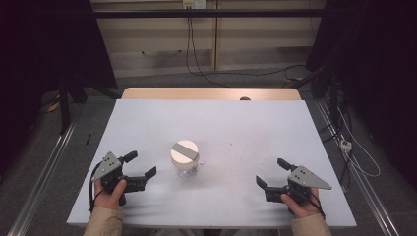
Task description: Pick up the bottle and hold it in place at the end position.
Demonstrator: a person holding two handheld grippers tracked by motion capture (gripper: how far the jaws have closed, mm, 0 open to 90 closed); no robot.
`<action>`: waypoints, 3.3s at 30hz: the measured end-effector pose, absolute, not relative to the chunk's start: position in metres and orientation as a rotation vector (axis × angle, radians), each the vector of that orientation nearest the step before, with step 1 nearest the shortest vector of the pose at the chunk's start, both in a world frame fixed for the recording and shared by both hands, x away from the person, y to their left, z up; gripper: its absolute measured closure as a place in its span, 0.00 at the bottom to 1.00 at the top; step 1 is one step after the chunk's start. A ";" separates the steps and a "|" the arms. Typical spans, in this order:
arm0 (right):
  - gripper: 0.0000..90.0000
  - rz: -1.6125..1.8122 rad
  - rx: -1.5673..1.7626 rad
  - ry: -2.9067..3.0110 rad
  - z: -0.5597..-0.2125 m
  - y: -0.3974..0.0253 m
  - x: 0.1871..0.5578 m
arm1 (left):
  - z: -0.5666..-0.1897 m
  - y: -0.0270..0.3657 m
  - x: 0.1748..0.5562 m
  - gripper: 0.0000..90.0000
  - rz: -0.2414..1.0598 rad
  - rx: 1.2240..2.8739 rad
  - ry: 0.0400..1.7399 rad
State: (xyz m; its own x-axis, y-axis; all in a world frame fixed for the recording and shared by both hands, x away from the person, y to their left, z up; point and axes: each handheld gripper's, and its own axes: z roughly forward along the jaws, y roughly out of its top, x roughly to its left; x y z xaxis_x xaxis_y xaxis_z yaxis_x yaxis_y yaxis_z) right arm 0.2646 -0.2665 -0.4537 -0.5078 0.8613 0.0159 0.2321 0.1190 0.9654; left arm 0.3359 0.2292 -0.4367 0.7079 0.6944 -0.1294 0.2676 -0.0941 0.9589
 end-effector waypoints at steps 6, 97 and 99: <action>0.03 1.413 1.057 1.824 -0.454 -0.267 0.264 | -0.434 0.218 0.335 0.04 0.370 1.655 0.767; 0.04 1.415 1.062 1.828 -0.455 -0.268 0.266 | -0.452 0.095 0.343 0.08 0.512 1.839 0.911; 0.04 1.414 1.065 1.827 -0.455 -0.268 0.266 | -0.453 0.093 0.345 0.09 0.515 1.852 0.919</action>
